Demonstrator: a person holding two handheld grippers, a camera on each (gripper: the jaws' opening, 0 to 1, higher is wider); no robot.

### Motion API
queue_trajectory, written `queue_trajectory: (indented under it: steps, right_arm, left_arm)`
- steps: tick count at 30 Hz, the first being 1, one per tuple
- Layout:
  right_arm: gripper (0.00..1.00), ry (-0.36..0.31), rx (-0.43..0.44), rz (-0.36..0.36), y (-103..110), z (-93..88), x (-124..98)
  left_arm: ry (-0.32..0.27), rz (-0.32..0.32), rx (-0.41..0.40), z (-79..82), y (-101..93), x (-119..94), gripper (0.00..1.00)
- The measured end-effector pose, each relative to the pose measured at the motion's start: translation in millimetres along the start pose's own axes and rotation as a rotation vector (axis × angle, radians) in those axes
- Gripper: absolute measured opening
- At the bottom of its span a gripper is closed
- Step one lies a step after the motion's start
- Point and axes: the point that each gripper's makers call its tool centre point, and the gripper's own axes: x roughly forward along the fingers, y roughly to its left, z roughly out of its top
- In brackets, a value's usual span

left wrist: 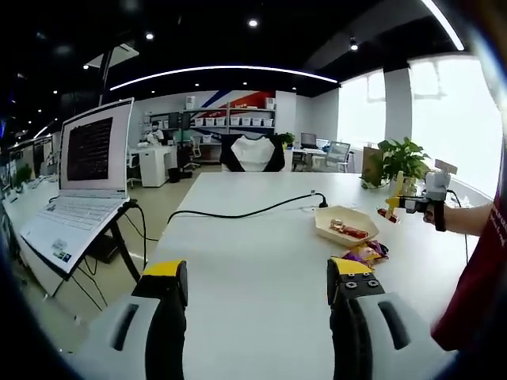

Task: Place the target food into the container with the food tongs after gripping and lifting it, then release it inside without dropping or visibly crushing the food.

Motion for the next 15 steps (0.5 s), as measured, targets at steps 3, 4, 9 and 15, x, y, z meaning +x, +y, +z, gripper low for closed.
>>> queue_trajectory:
  steps: [3,4,9,15]
  right_arm:
    - [0.17,-0.051,0.026,0.045,11.9,21.9,19.5]
    - [0.17,-0.053,0.021,0.062,16.0,25.3,24.6]
    - [0.17,-0.06,-0.029,0.105,35.3,35.5,45.9]
    - [0.23,-0.065,-0.023,0.129,41.8,38.6,49.8]
  left_arm:
    - [-0.006,0.002,0.0,1.0,0.5,-3.4,0.76]
    - [-0.007,0.005,-0.001,1.1,1.6,-5.1,0.76]
    - [-0.013,0.033,-0.007,0.1,11.3,-15.7,0.76]
    - [-0.016,0.054,-0.02,-3.4,16.4,-21.8,0.76]
